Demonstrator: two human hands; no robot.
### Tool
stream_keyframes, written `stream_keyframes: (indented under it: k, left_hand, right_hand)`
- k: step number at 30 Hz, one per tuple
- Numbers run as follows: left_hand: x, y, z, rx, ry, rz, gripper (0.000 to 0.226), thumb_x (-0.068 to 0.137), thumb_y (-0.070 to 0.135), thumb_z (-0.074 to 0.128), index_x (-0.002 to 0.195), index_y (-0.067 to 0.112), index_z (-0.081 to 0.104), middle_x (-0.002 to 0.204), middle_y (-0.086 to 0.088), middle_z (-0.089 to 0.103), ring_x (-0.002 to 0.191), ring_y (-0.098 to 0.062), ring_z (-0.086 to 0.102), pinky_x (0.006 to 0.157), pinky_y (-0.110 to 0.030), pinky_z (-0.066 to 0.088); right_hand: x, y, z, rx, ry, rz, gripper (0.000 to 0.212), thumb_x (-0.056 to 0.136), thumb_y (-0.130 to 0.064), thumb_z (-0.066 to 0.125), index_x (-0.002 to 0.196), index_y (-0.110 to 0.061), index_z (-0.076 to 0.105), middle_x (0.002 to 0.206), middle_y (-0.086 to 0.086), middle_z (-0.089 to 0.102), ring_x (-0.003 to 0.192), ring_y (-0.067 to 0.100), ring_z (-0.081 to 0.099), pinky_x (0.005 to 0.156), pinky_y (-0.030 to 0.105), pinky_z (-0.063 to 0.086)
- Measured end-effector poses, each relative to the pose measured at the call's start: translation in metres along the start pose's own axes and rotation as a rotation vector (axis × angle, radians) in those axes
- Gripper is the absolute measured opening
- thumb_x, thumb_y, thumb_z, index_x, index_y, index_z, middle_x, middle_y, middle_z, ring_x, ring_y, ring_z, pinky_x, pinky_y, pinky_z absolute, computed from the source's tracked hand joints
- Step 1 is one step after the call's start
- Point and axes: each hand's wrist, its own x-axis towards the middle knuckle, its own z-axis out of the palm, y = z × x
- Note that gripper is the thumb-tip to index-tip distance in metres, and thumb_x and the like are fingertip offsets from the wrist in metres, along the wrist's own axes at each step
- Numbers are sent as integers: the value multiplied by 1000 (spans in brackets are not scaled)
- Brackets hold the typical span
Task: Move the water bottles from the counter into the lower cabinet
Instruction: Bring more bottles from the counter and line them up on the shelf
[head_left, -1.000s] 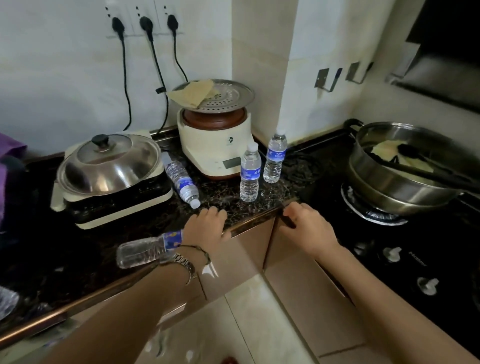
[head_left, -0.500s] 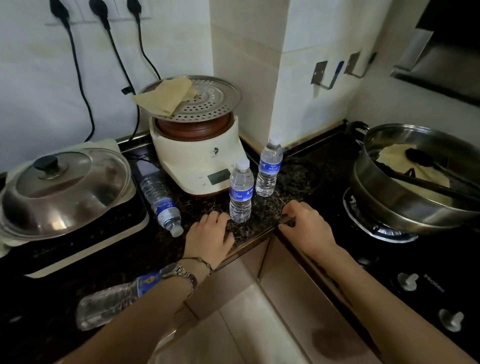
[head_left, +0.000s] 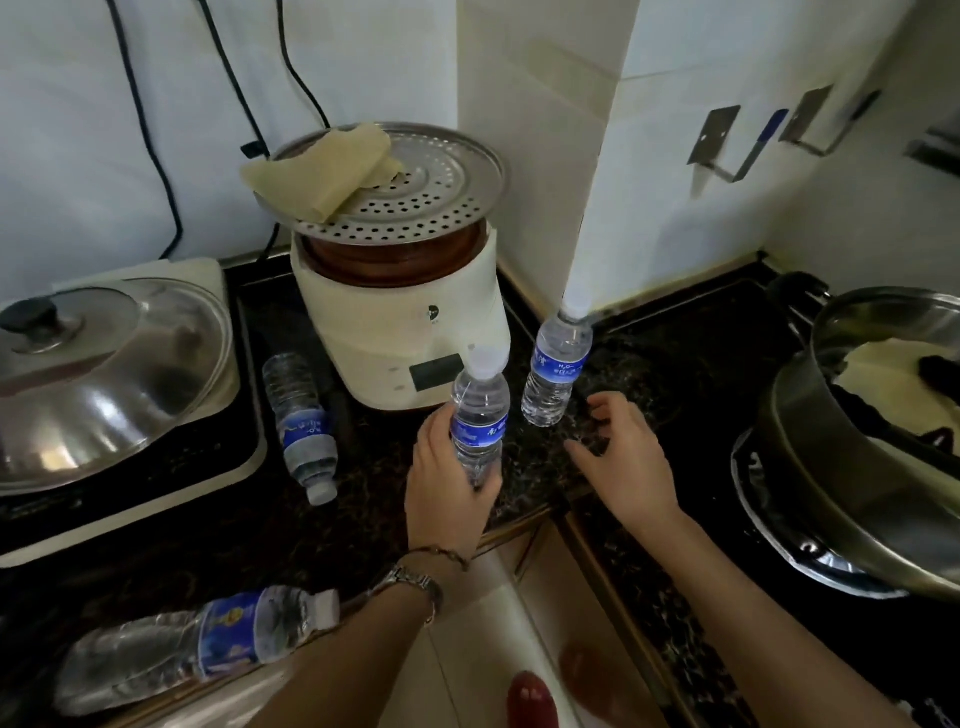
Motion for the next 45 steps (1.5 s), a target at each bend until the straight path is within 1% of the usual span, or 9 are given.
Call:
stream_keyframes:
  k: [4,7,14,19,22,28,33,41,45]
  left_hand:
    - [7,4,22,-191,138,-85,86,71,22,78,118,63,20,126,9,47,109,-1,49,88,-13,39]
    - [9,2,38,-179,206,-96,102,69,16,80,110,76,8,124,12,41,108,-2,49,90,-17,43]
    - [14,-13,59,-173,269,-63,90,65,10,82,131,28,23,130,3,44,115,-16,54,91,-37,52]
    - [21,-11,60,-231,261,-83,86,66,5,81,133,8,28,120,48,27,109,8,45,89,-10,46]
    - [25,-11,57,-234,244,-84,85,66,5,81,132,7,29,114,58,24,104,22,43,85,-4,44]
    - [40,0,50,-173,217,-158,85,68,15,81,133,20,27,108,34,38,96,1,51,76,-19,46]
    - [48,5,45,-128,203,-198,87,68,23,81,133,31,24,115,19,41,93,-2,51,75,-23,44]
    - [53,3,38,-85,147,-202,88,67,26,81,133,31,24,127,4,50,93,-3,52,77,-29,50]
    - [55,1,36,-81,138,-197,88,66,24,82,133,26,25,126,2,51,91,-3,53,71,-22,47]
  right_hand:
    - [20,17,10,99,40,-28,64,78,-28,75,131,-23,39,128,0,50,113,17,53,85,39,52]
    - [29,21,18,203,59,-52,72,77,-28,77,135,-23,35,132,-2,45,117,13,49,88,33,50]
    - [44,26,29,343,38,-46,81,74,-34,78,139,-23,31,136,-2,42,116,12,49,91,34,49]
    - [50,28,33,389,38,-44,84,72,-39,79,139,-25,29,134,-3,43,112,9,50,87,31,50]
    - [53,26,37,419,45,-42,87,71,-37,80,140,-26,27,135,-3,42,114,8,48,86,29,48]
    - [64,29,48,497,61,-15,90,69,-33,82,140,-27,26,136,-3,42,119,9,47,86,23,43]
    - [73,25,58,617,56,2,87,68,-26,84,136,-30,29,129,-10,46,113,0,49,78,9,42]
    - [87,21,74,661,99,6,80,67,-21,84,130,-23,34,127,-2,57,113,8,58,89,20,49]
    - [90,19,82,732,126,26,76,69,-15,83,130,-15,38,124,1,60,110,8,60,86,9,47]
